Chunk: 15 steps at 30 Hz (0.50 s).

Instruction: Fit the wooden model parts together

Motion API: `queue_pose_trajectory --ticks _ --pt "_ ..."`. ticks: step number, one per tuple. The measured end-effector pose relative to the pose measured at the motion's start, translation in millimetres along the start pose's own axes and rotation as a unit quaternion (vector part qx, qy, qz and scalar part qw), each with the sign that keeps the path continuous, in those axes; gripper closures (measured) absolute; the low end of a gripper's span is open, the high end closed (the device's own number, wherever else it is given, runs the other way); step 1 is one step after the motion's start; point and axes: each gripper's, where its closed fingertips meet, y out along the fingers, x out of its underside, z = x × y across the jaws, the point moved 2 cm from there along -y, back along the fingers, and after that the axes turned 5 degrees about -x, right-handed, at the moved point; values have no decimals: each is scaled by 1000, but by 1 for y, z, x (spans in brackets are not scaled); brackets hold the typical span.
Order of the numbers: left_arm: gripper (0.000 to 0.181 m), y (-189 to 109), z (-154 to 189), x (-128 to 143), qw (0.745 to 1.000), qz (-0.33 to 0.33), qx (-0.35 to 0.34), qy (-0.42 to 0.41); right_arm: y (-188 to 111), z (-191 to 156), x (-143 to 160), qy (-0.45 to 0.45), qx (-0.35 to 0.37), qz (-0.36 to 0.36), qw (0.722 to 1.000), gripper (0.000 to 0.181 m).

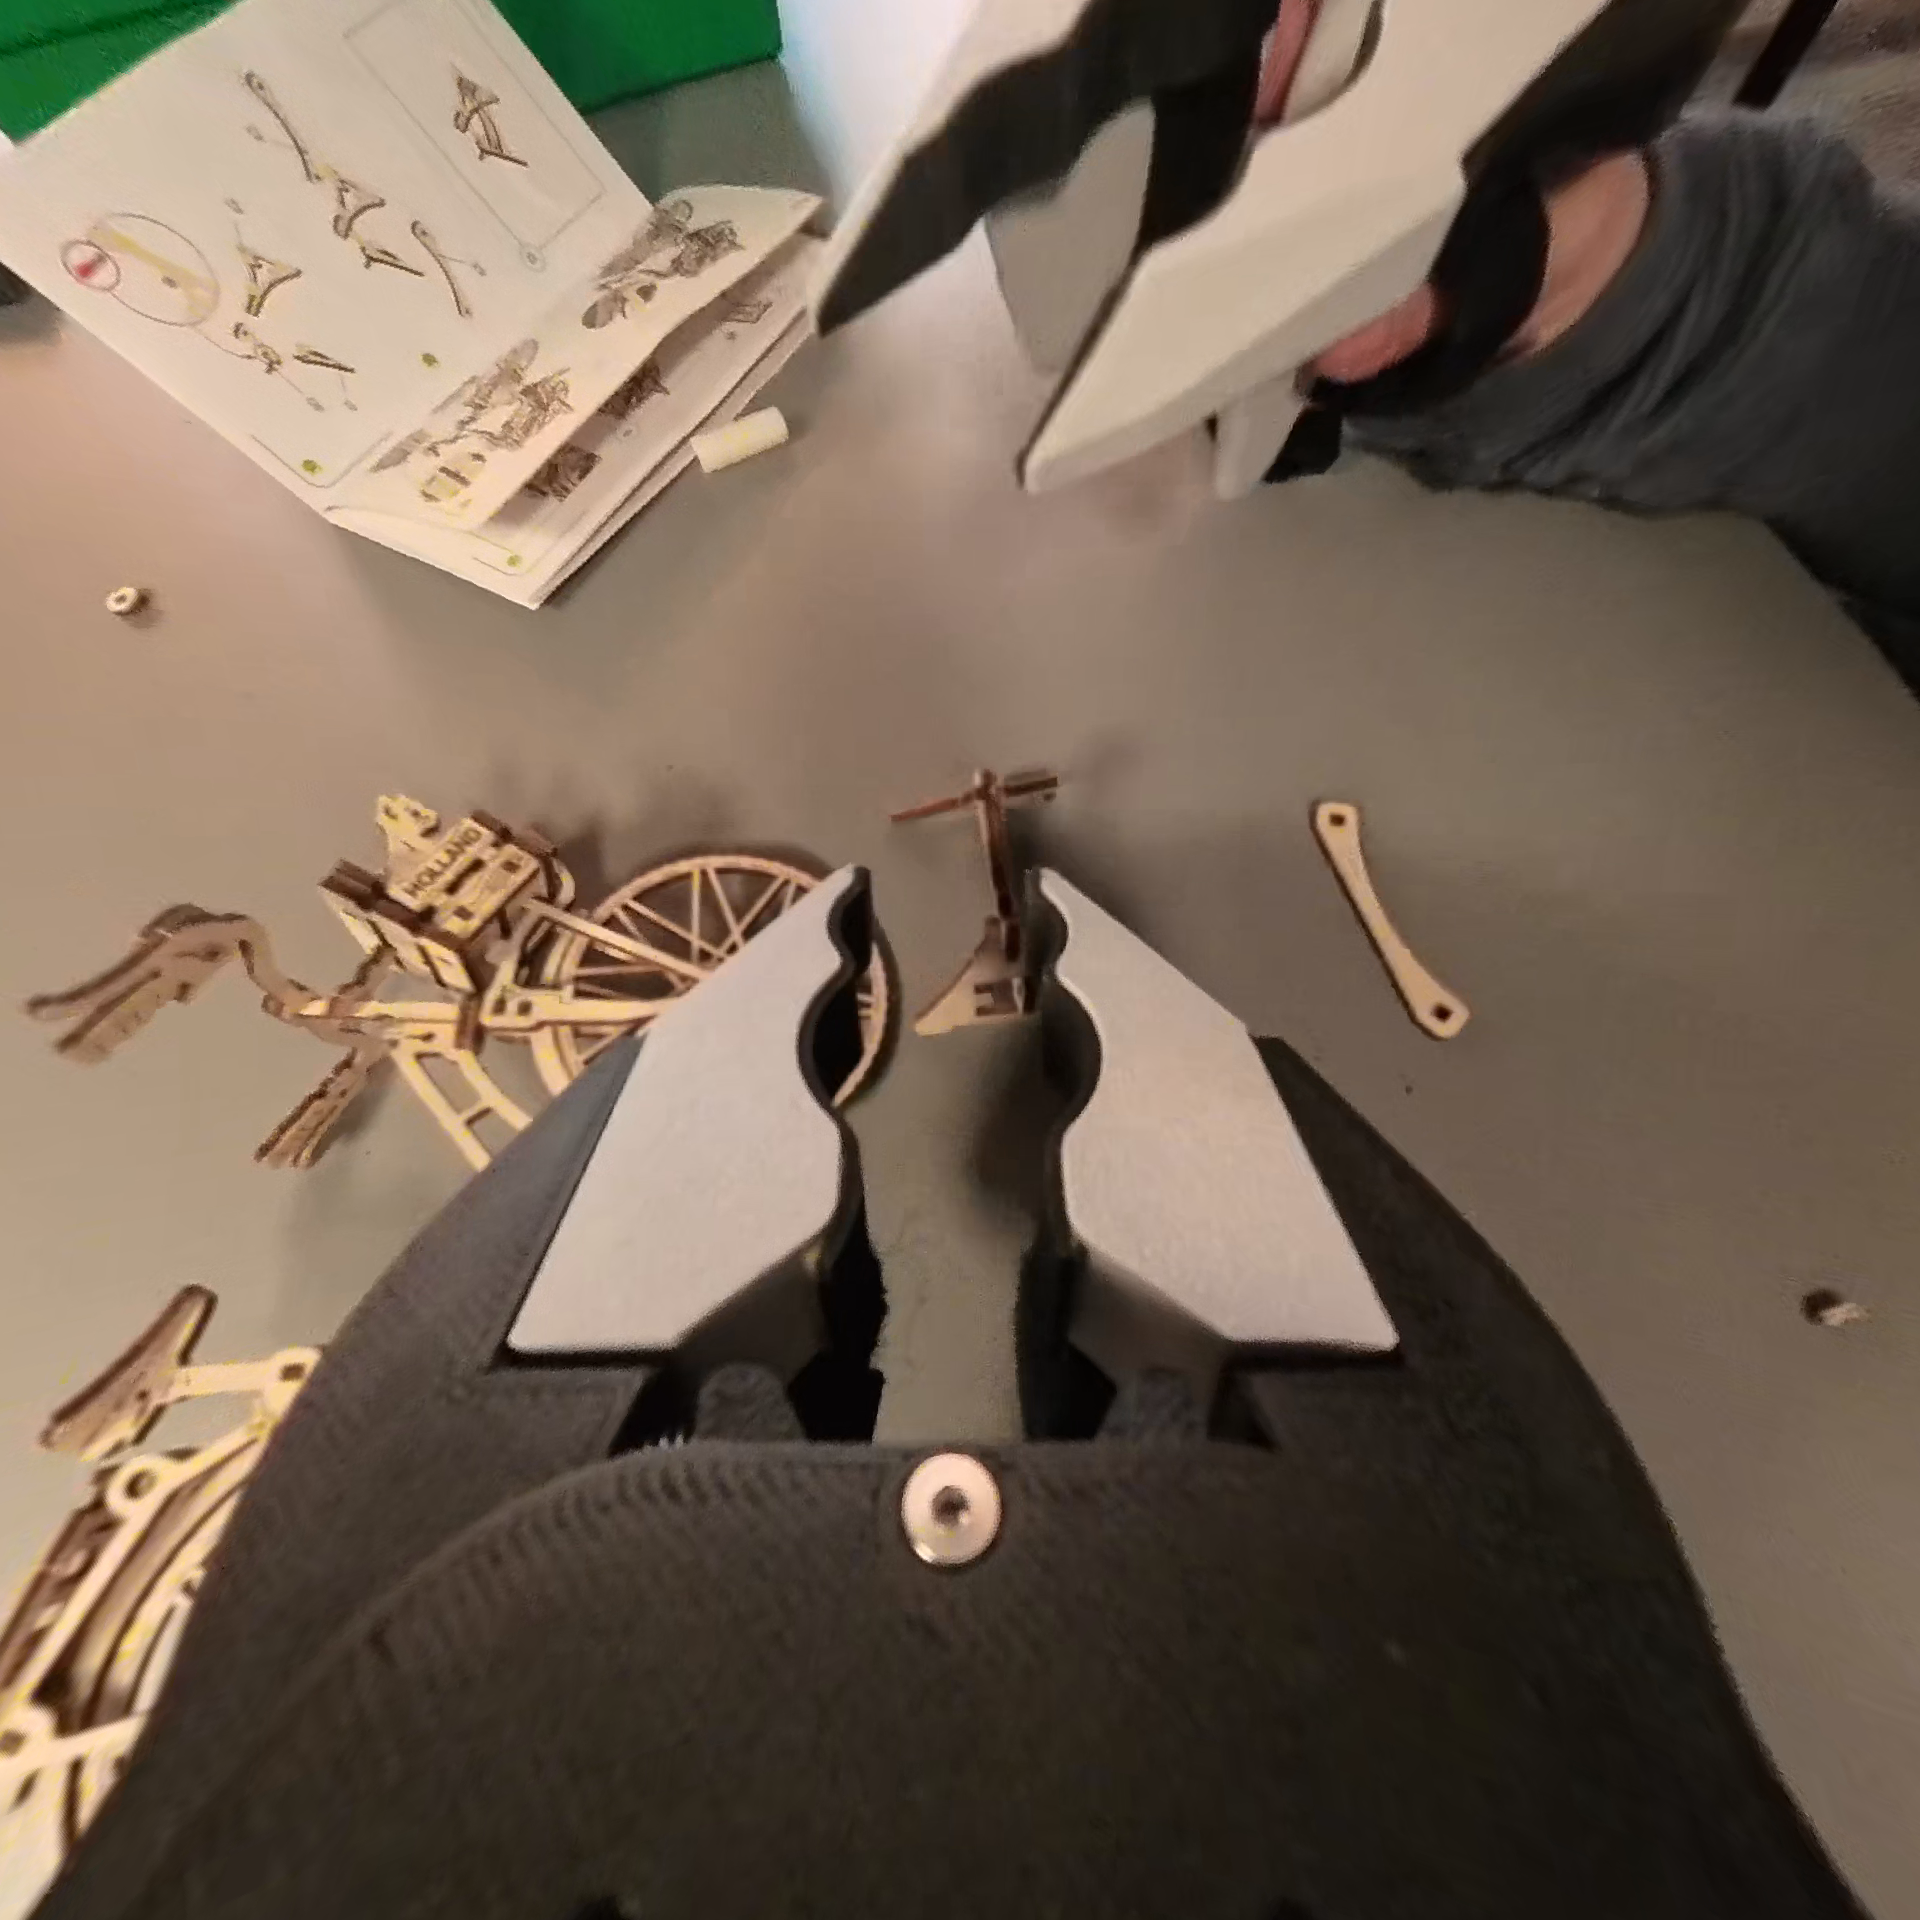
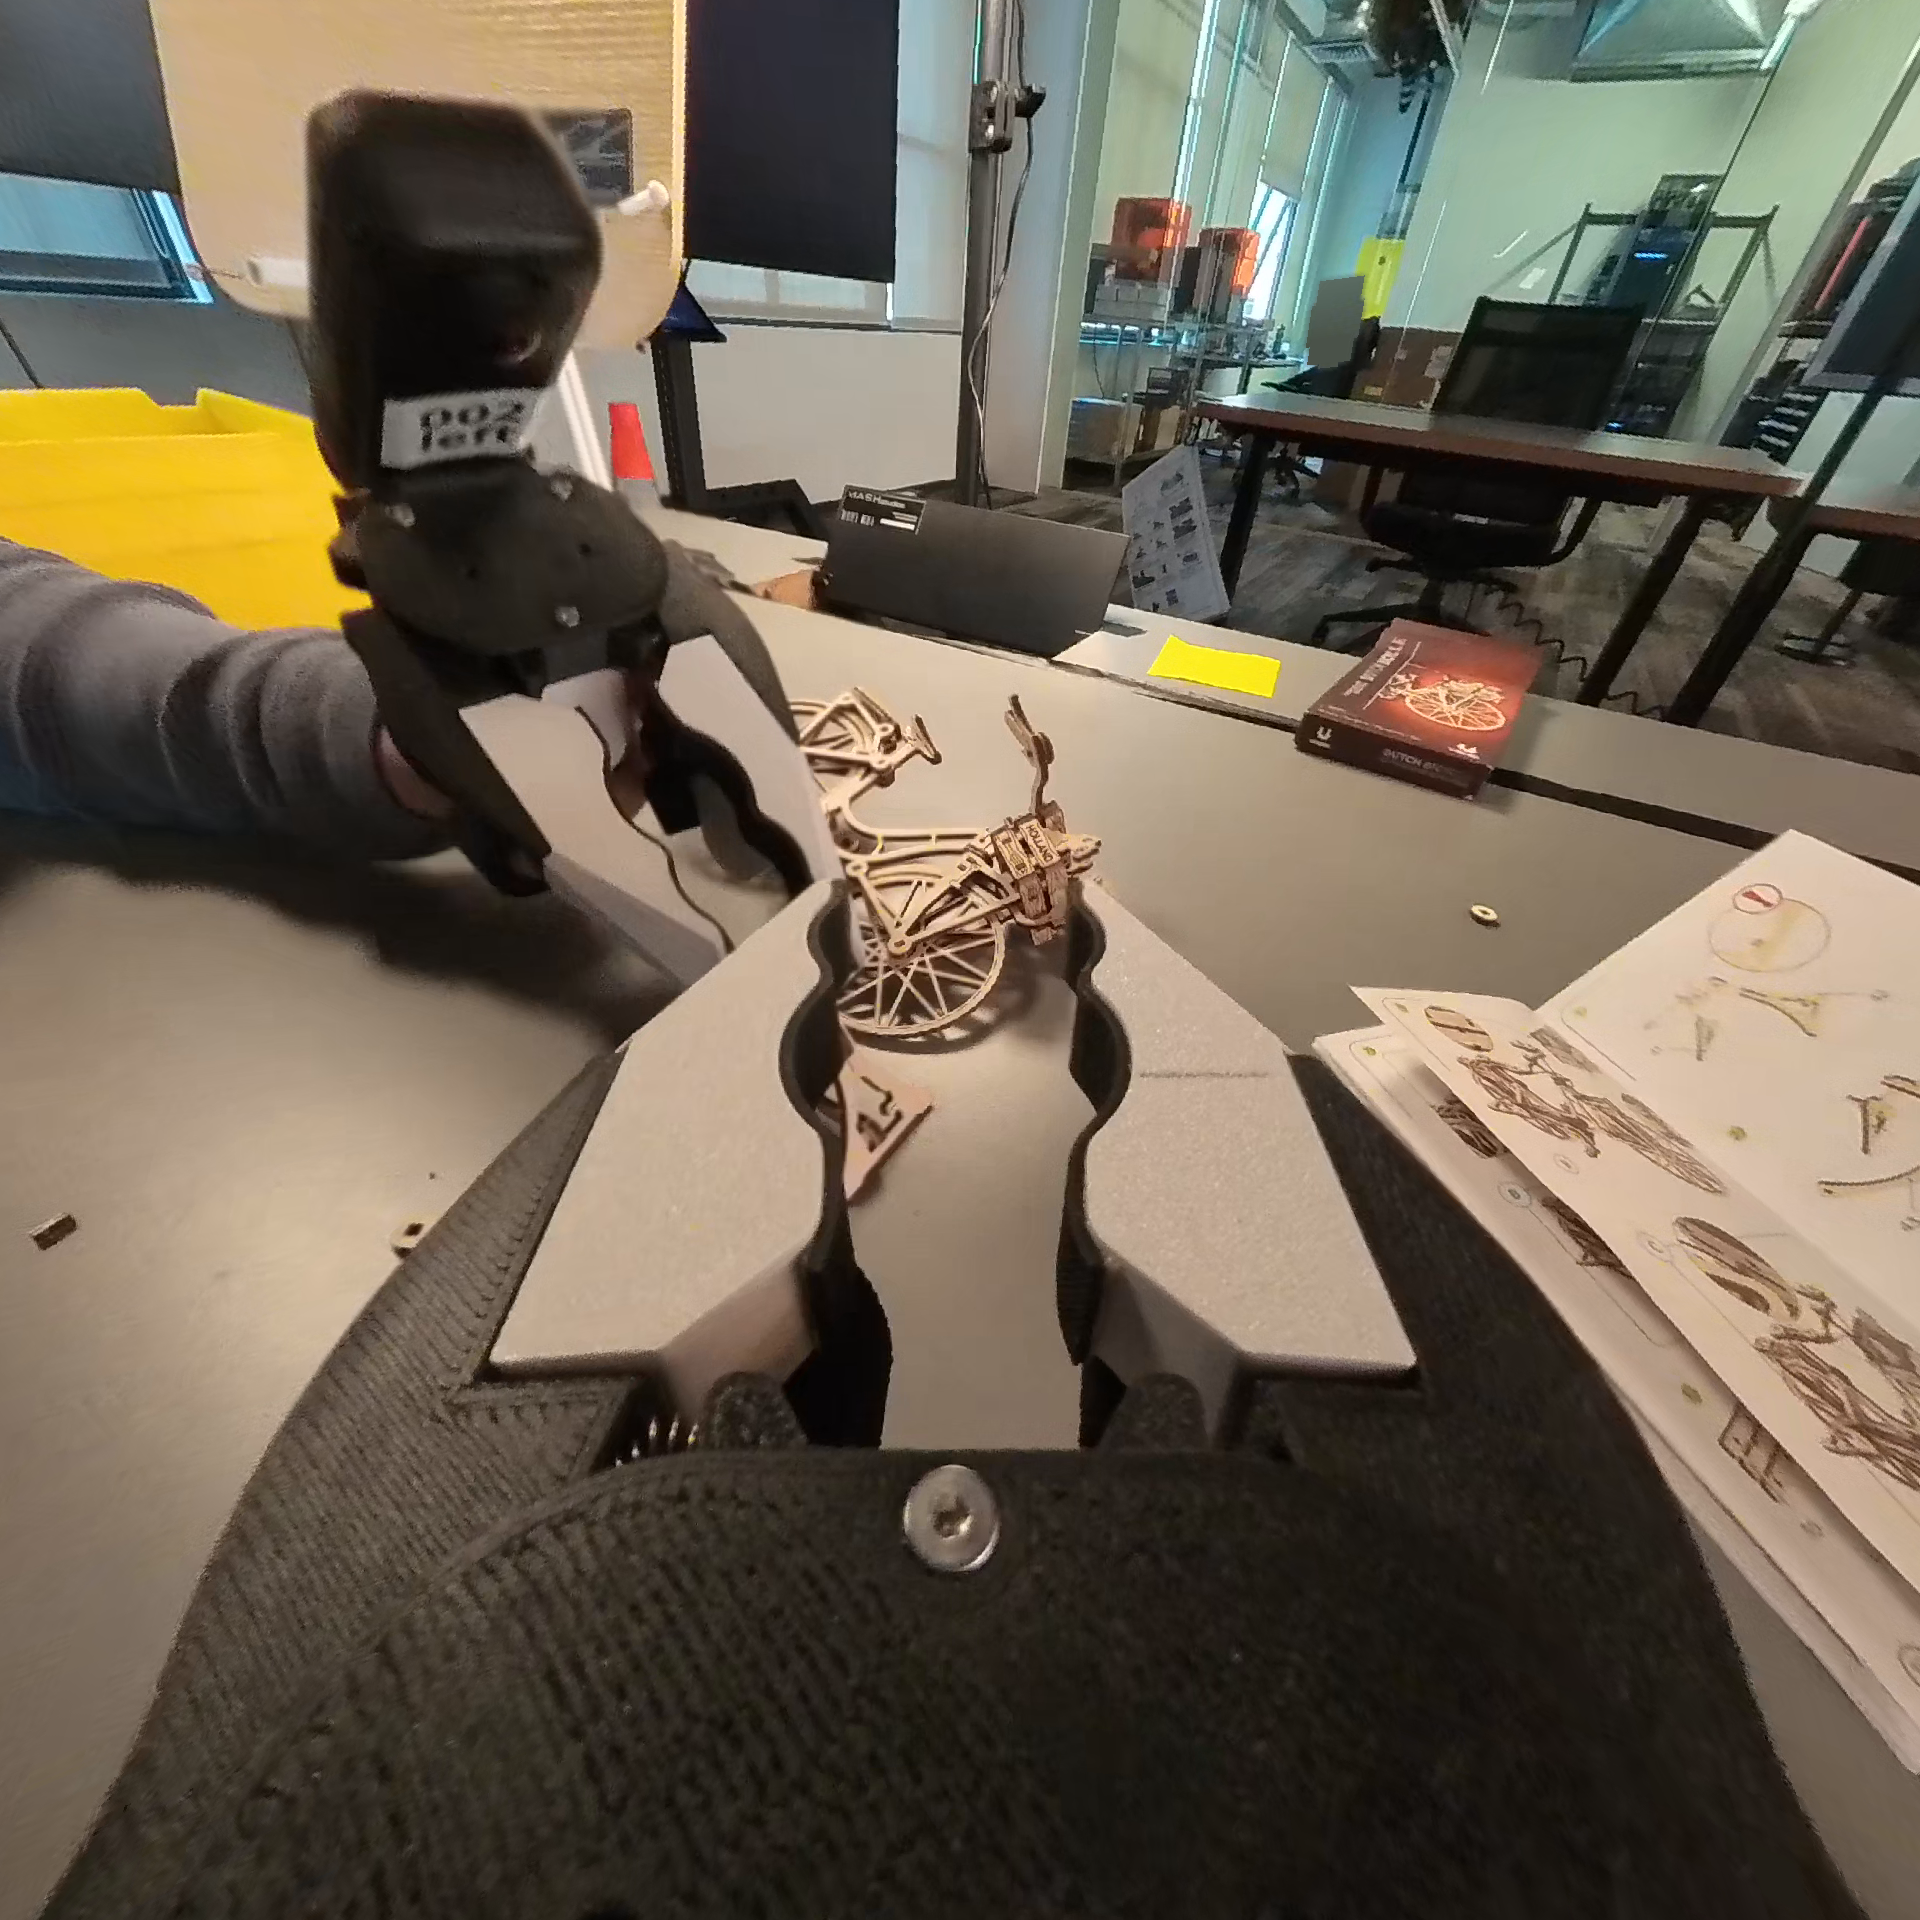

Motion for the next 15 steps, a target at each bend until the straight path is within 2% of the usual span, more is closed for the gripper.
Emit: queue_pose_trajectory --ticks 5,12,15 --pt "158 0 5 1 997 -50 43 -40 -2 2 -2 -5 9 5 1000 143" --pt "163 14 12 5 993 -102 43 -35 -3 2 -3 -5 11 5 1000 144" --pt "179 15 14 4 993 -96 58 -31 -3 3 -3 -5 13 7 1000 144"
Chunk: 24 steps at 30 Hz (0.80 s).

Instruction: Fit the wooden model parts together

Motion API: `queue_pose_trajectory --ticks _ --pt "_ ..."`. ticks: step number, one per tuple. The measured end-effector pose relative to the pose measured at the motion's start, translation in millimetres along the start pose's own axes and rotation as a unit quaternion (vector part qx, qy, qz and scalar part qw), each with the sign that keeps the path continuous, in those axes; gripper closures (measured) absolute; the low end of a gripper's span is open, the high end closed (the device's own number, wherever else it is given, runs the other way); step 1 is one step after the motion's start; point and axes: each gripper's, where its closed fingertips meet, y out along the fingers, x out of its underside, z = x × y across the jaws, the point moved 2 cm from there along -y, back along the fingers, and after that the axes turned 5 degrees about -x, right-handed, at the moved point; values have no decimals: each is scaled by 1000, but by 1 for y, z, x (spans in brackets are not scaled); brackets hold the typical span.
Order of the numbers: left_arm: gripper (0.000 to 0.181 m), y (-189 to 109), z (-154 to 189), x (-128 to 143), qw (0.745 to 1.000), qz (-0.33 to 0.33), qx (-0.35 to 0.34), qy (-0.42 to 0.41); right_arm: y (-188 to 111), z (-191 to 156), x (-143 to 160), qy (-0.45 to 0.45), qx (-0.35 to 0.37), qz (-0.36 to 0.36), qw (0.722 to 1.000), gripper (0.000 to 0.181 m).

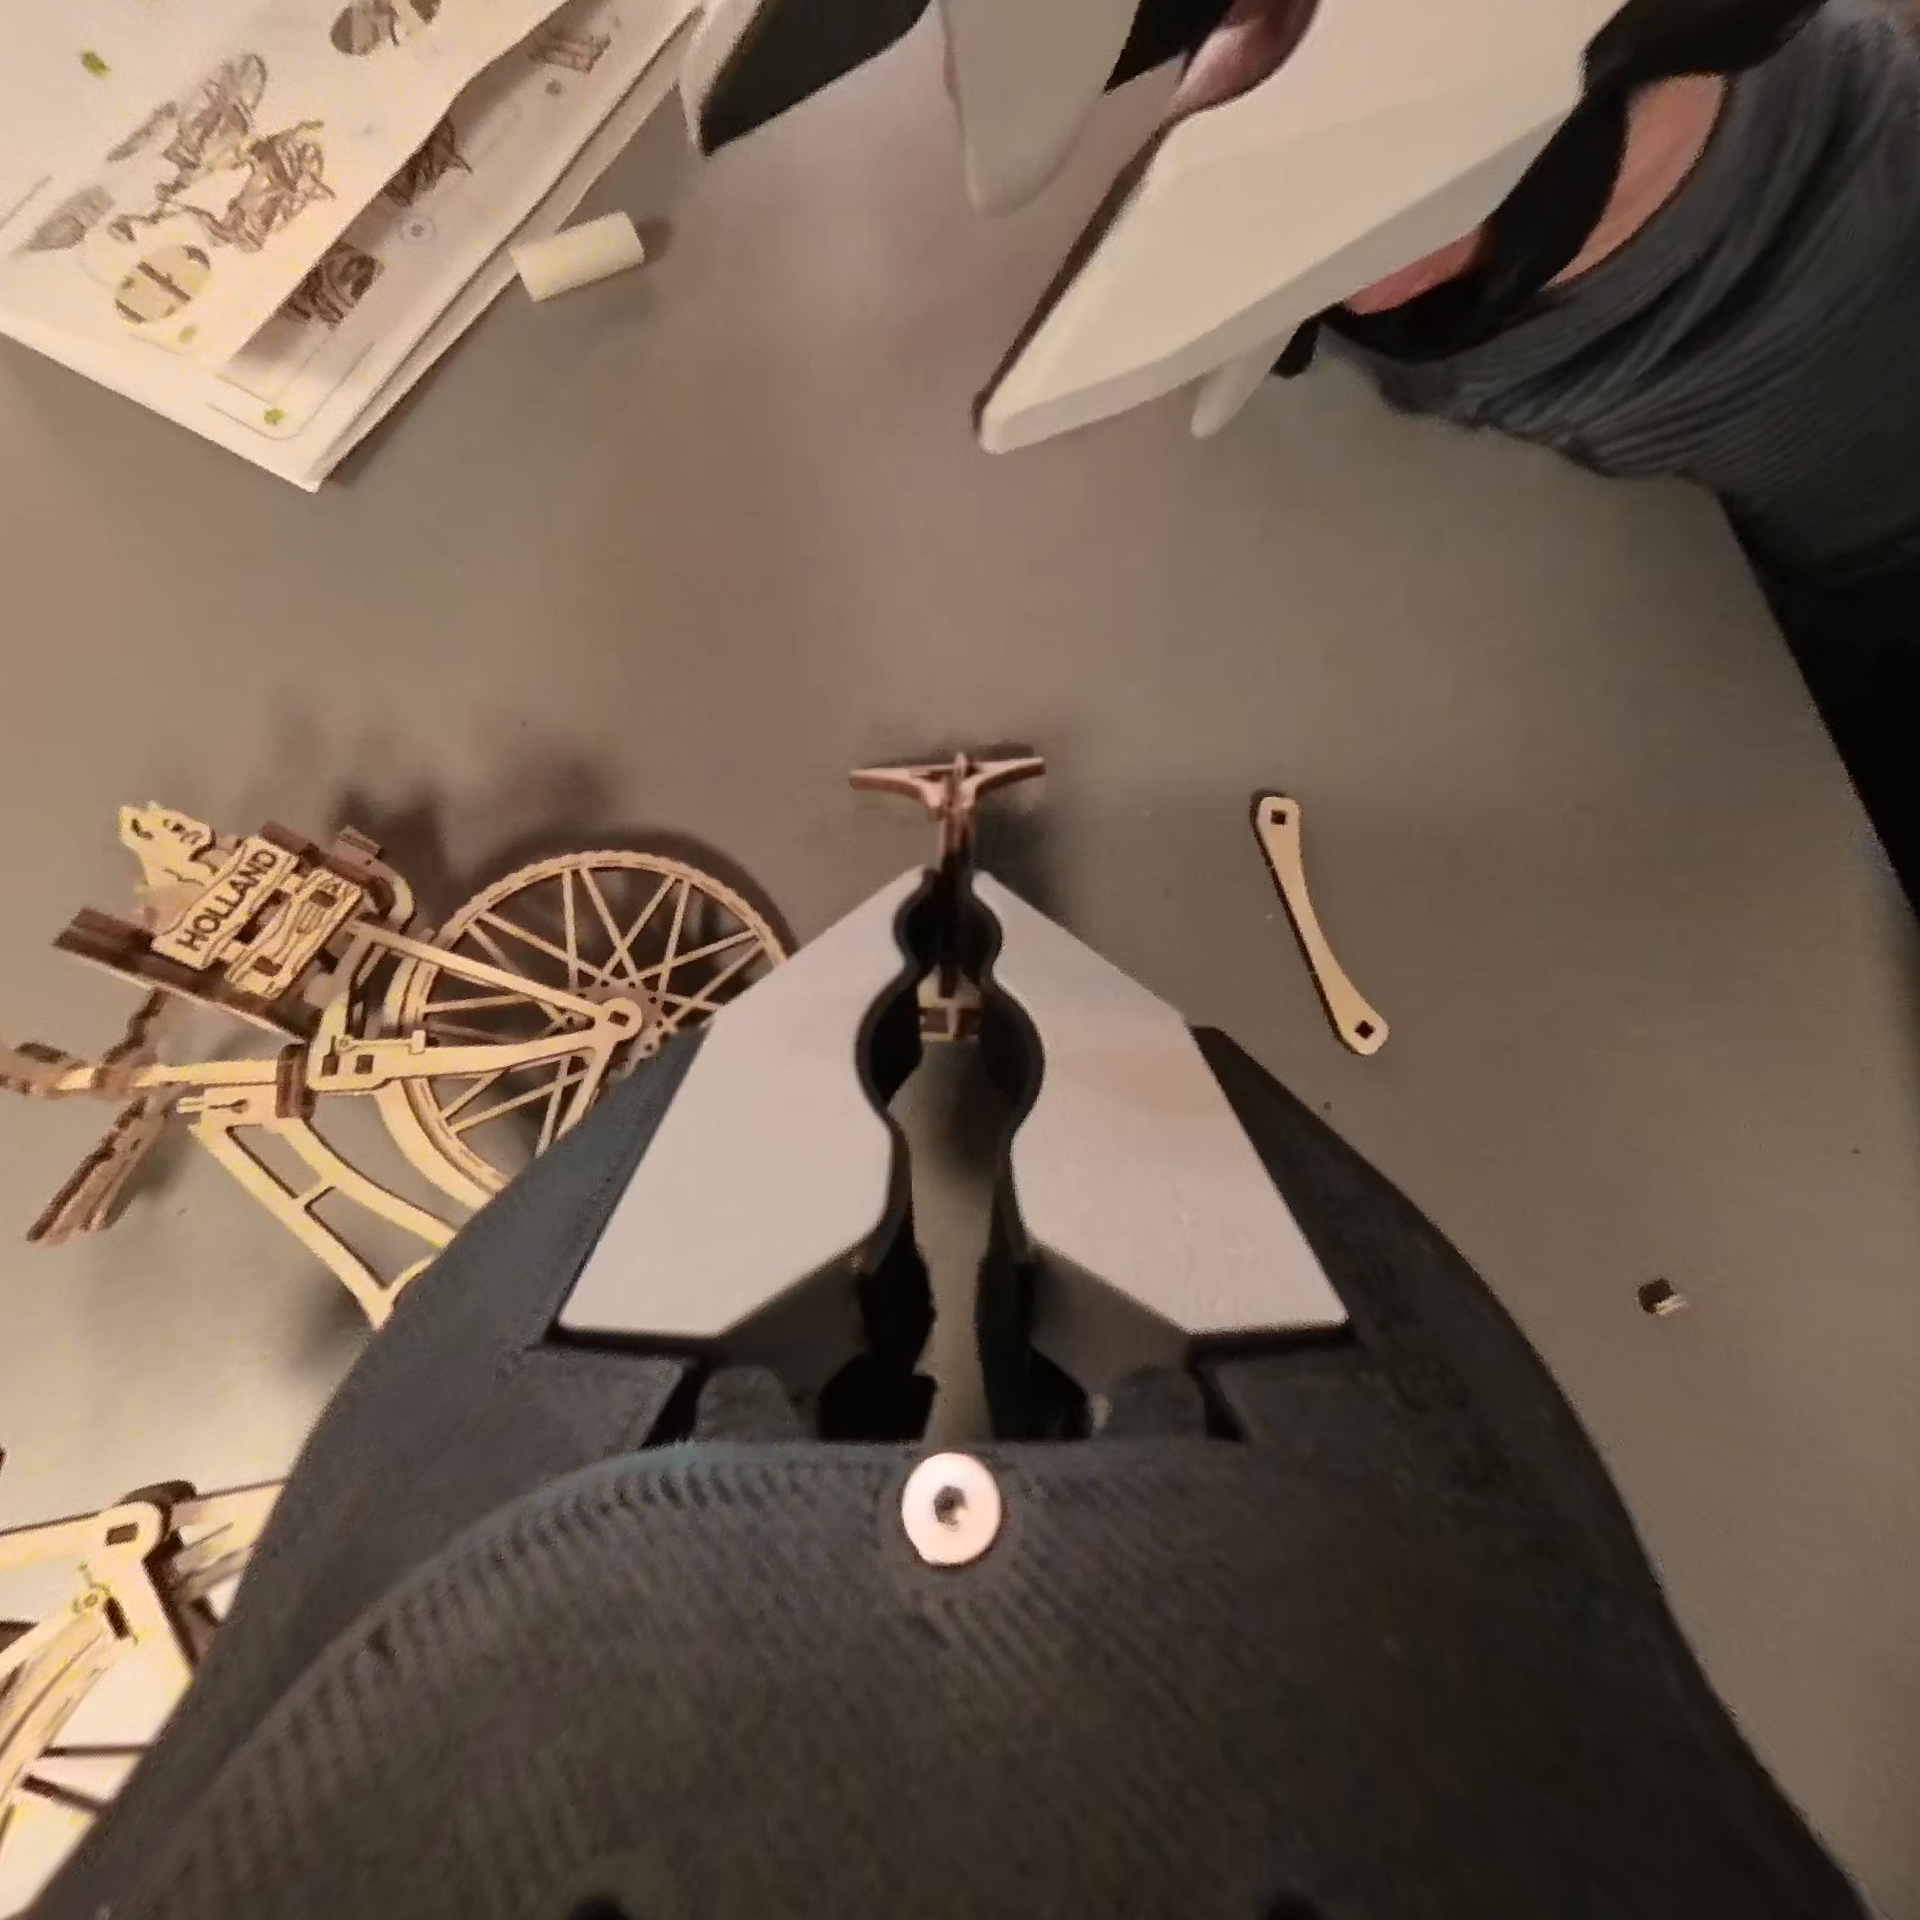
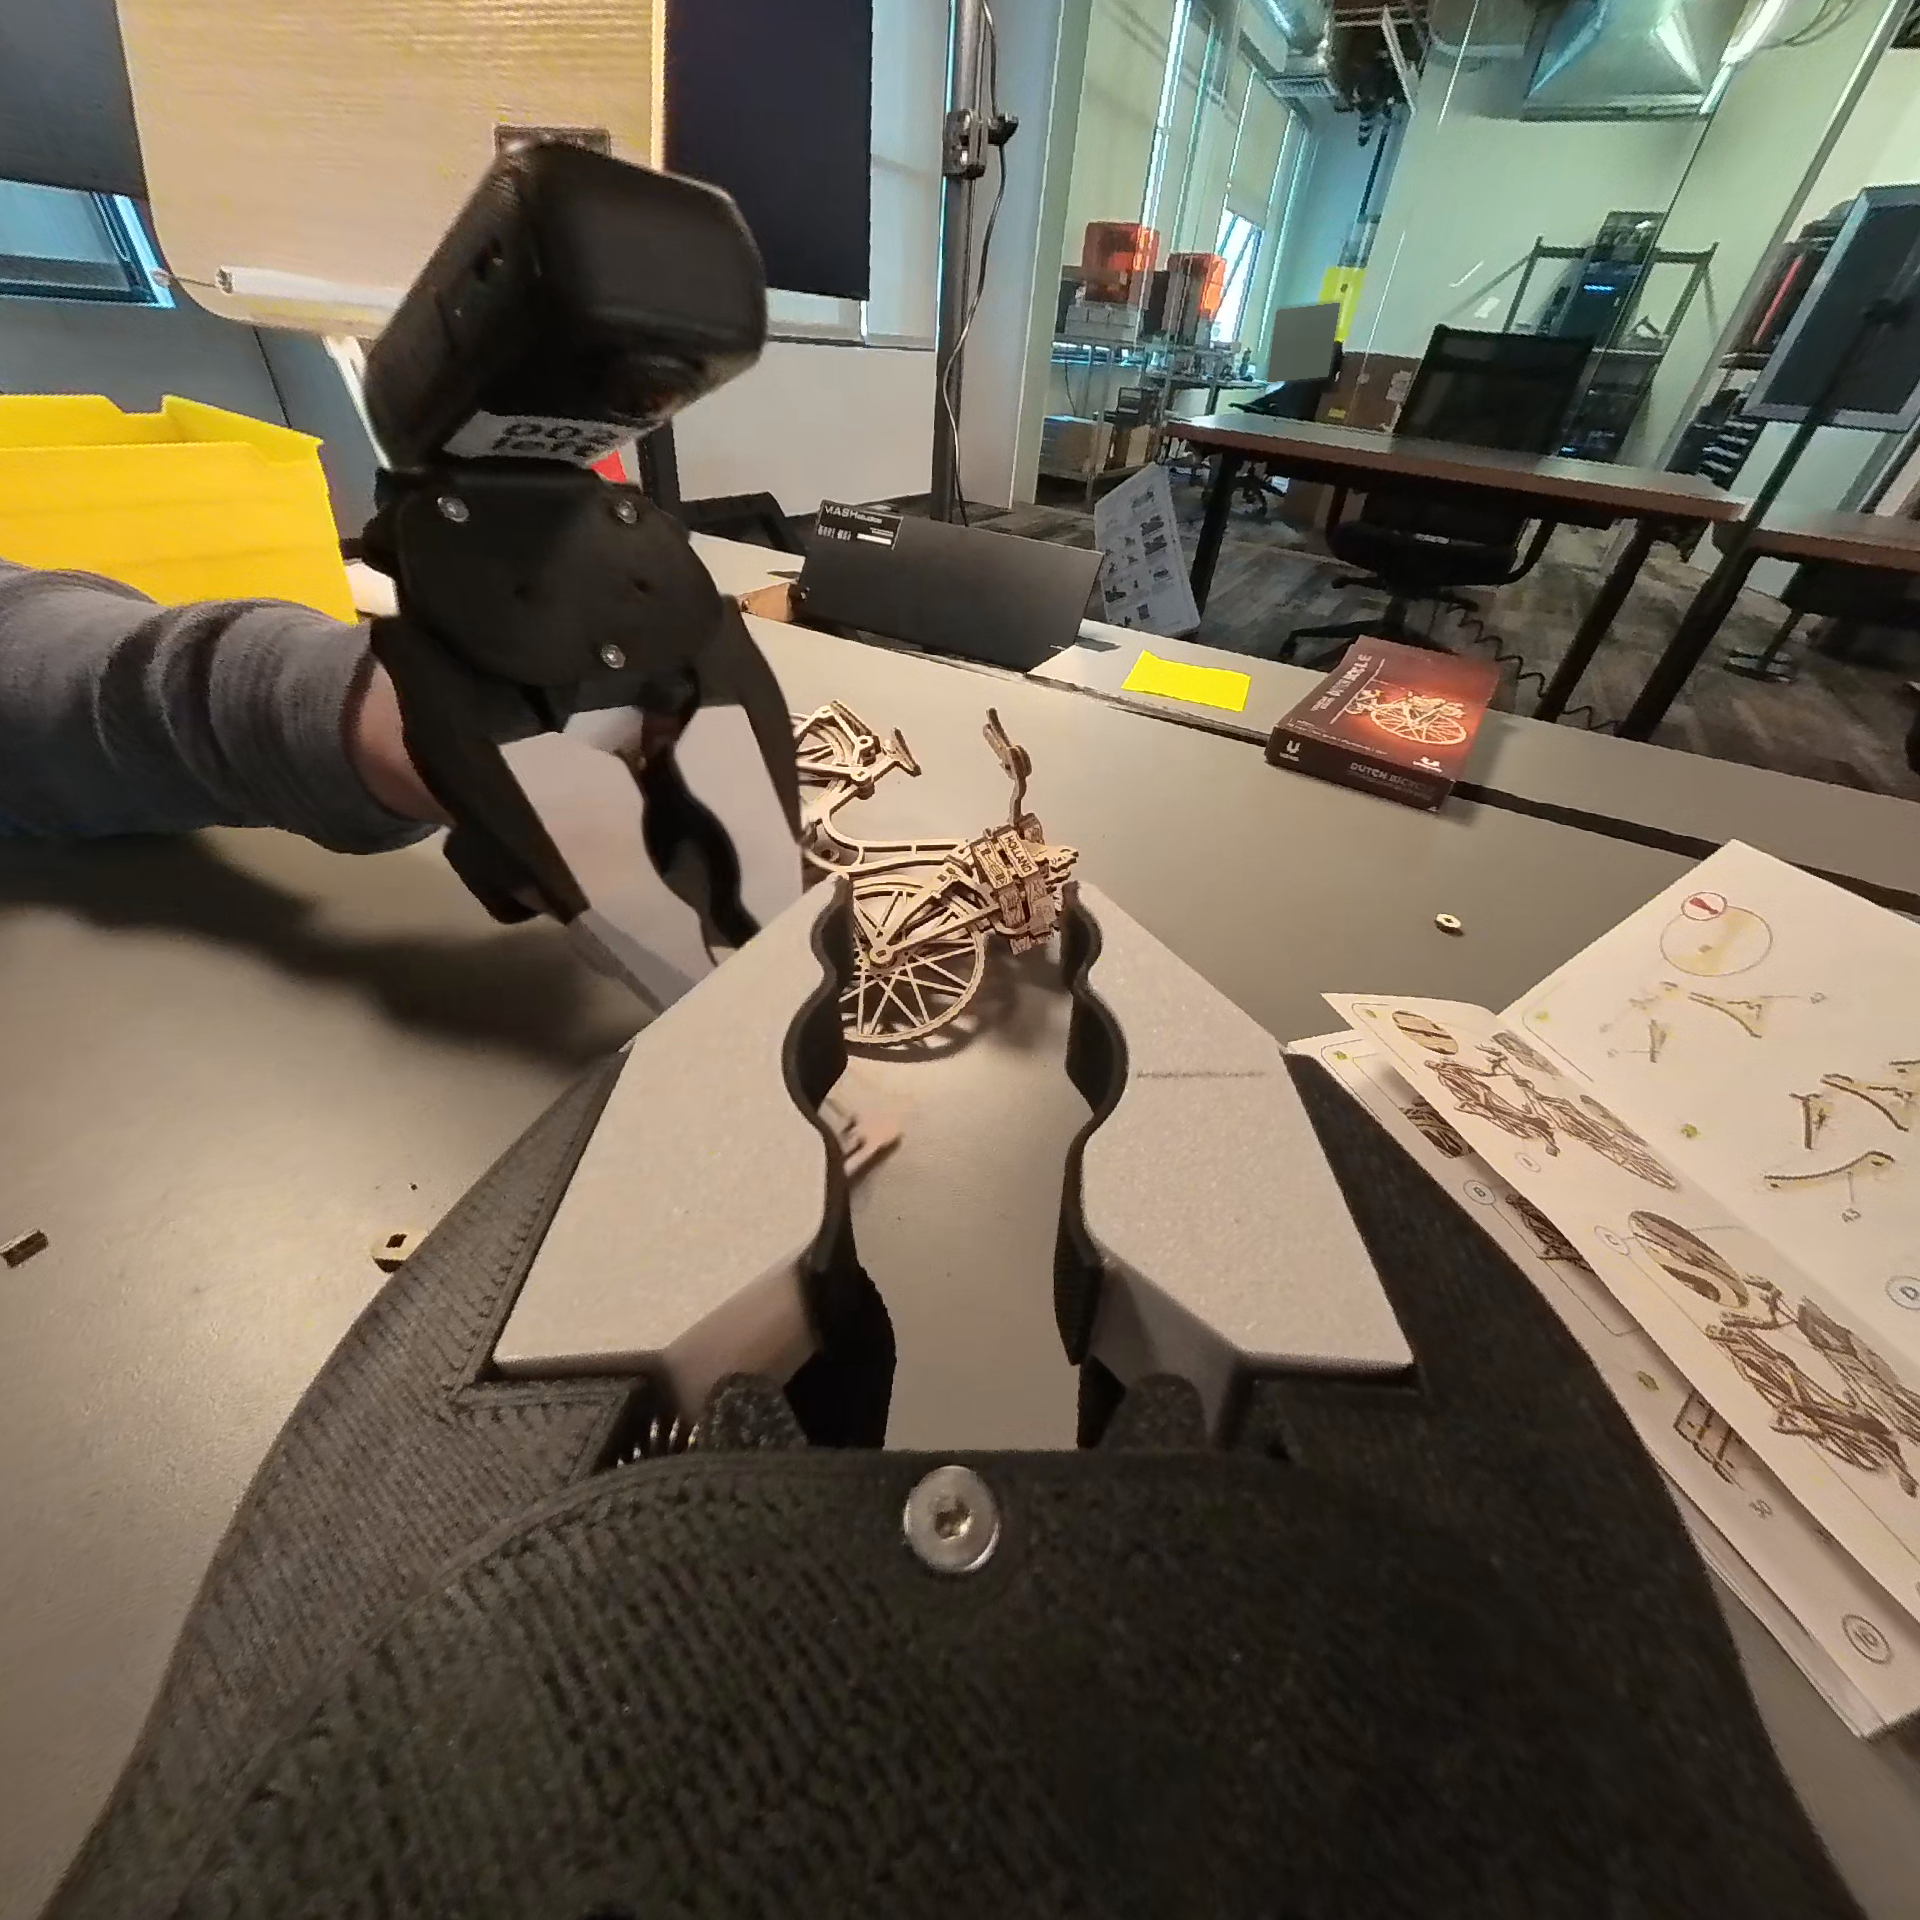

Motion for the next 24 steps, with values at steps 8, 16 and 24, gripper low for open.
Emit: queue_pose_trajectory --ticks 8,16,24 --pt "180 -68 -14 -54 962 255 73 -61 -11 8 -17 47 18 70 996 147" --pt "180 -101 -19 -65 917 371 126 -79 22 -37 -37 217 -166 149 950 156" --pt "180 -101 -14 -67 912 383 127 -70 36 -47 -40 234 -175 157 943 165"
